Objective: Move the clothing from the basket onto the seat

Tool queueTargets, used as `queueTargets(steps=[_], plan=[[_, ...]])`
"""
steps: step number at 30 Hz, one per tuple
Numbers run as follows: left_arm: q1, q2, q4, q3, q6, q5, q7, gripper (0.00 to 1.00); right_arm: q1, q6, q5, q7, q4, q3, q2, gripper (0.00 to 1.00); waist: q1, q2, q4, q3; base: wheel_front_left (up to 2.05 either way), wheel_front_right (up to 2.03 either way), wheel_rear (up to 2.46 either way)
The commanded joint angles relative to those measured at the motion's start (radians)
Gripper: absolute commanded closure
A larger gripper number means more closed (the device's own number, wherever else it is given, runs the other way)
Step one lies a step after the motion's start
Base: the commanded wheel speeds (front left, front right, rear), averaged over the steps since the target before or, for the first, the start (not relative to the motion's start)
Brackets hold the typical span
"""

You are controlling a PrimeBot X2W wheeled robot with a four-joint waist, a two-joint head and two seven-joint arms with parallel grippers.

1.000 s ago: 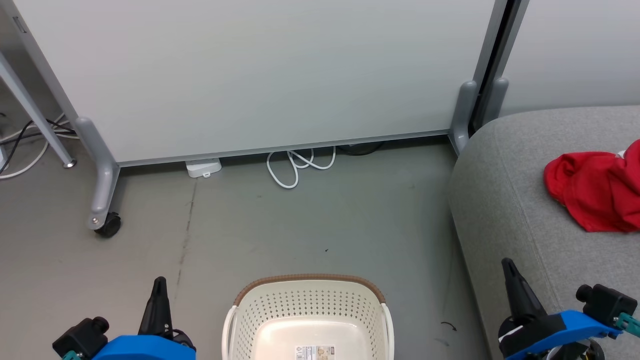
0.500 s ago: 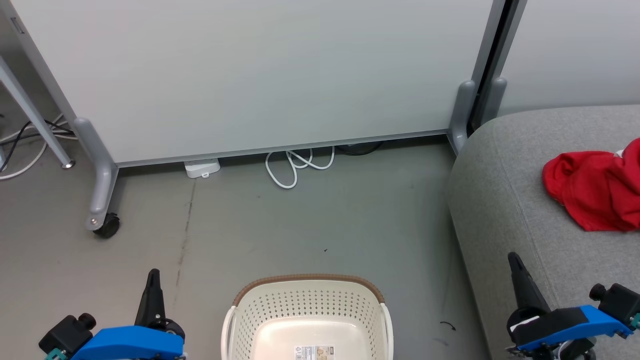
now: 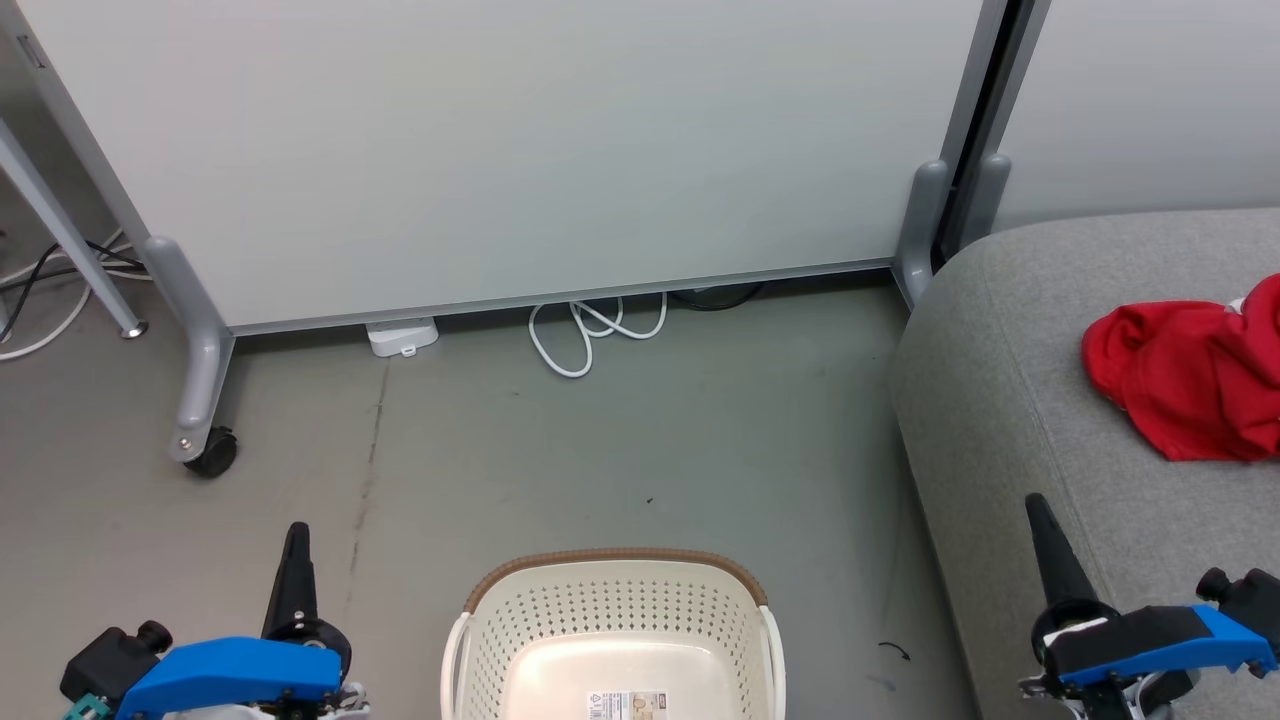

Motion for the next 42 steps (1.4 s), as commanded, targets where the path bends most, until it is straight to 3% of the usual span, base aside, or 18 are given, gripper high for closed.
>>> queueTargets(steps=[1, 42], plan=[[-0.028, 0.001, -0.015, 0.007, -0.001, -0.034, 0.01, 1.0, -0.026, 0.0, 0.041, 0.008, -0.014, -0.004, -0.003, 1.0, 0.0, 0.0, 0.0, 0.0, 0.0, 0.0, 0.0], [-0.056, -0.003, -0.053, 0.049, -0.002, -0.385, 0.106, 1.0, -0.044, 0.001, 0.426, 0.07, -0.023, -0.031, -0.004, 1.0, 0.0, 0.0, -0.01, 0.0, 0.0, 0.0, 0.0]])
